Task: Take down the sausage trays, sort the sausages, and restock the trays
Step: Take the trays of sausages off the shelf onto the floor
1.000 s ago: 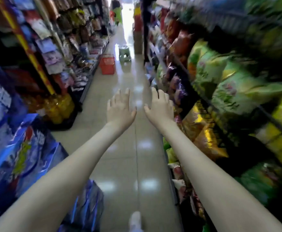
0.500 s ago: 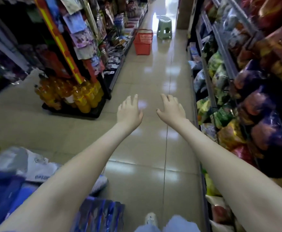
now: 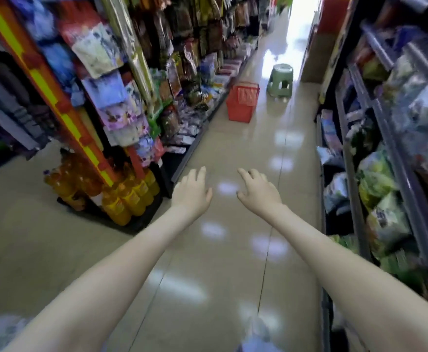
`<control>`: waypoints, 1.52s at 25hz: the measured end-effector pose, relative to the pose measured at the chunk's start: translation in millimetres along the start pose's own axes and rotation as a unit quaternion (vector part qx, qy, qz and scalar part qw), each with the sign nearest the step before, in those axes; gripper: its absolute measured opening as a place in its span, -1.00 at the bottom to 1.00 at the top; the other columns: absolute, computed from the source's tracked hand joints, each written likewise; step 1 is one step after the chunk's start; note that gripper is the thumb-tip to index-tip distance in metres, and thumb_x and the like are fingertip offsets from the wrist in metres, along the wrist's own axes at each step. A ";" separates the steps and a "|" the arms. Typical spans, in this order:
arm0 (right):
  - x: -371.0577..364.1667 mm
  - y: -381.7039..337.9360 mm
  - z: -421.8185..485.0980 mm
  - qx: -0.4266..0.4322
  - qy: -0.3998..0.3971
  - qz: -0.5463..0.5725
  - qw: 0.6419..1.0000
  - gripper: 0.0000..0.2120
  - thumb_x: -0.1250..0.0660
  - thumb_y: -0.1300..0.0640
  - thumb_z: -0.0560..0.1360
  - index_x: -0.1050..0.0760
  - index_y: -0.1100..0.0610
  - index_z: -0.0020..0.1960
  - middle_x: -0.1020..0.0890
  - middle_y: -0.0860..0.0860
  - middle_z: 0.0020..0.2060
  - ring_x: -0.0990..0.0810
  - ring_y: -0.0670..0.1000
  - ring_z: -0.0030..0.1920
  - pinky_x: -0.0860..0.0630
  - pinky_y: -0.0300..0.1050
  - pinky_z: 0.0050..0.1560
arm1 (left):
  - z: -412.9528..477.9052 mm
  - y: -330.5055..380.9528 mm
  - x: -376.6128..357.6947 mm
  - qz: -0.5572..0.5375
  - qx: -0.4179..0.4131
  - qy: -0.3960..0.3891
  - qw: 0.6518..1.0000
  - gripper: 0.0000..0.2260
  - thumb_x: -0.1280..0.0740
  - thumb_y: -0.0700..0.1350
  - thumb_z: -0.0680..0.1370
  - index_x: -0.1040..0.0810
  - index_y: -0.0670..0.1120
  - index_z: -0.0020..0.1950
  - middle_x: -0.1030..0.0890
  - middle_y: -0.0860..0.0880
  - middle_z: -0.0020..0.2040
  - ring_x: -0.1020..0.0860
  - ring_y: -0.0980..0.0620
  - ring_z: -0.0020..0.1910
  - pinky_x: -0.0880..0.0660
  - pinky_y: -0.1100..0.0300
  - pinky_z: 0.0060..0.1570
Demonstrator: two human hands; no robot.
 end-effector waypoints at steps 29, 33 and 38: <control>168.7 503.5 1049.7 0.102 -0.002 0.011 0.995 -0.28 -0.26 -0.11 0.51 0.05 -0.12 0.55 -0.23 0.07 0.45 -0.28 0.14 0.37 -0.41 0.05 0.24 | 1142.7 199.9 -68.6 -0.038 0.091 0.034 0.995 -0.42 -0.15 0.12 0.59 -0.11 -0.09 0.53 -0.23 -0.18 0.47 -0.31 -0.15 0.39 -0.37 0.01 0.25; 174.5 538.9 1179.1 0.140 0.001 0.021 0.990 -0.28 -0.26 -0.10 0.51 0.05 -0.11 0.55 -0.26 0.06 0.43 -0.29 0.14 0.35 -0.41 0.04 0.22 | 1265.4 200.0 -86.8 -0.039 0.117 0.035 0.992 -0.43 -0.14 0.13 0.59 -0.12 -0.09 0.52 -0.24 -0.18 0.47 -0.31 -0.15 0.39 -0.35 0.01 0.26; 157.8 606.2 1369.6 0.154 -0.003 0.018 0.988 -0.28 -0.22 -0.12 0.53 0.11 -0.13 0.55 -0.27 0.07 0.40 -0.28 0.12 0.36 -0.43 0.02 0.21 | 1456.6 190.5 -141.9 -0.038 0.142 0.004 0.989 -0.41 -0.10 0.16 0.60 -0.07 -0.07 0.54 -0.16 -0.17 0.50 -0.23 -0.16 0.44 -0.31 -0.02 0.33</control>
Point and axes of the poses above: each hand's wrist, its own z-axis towards the middle knuckle, its own x-axis out of the back of the hand, y = z × x, the point moved 3 cm from there along z, towards the middle knuckle
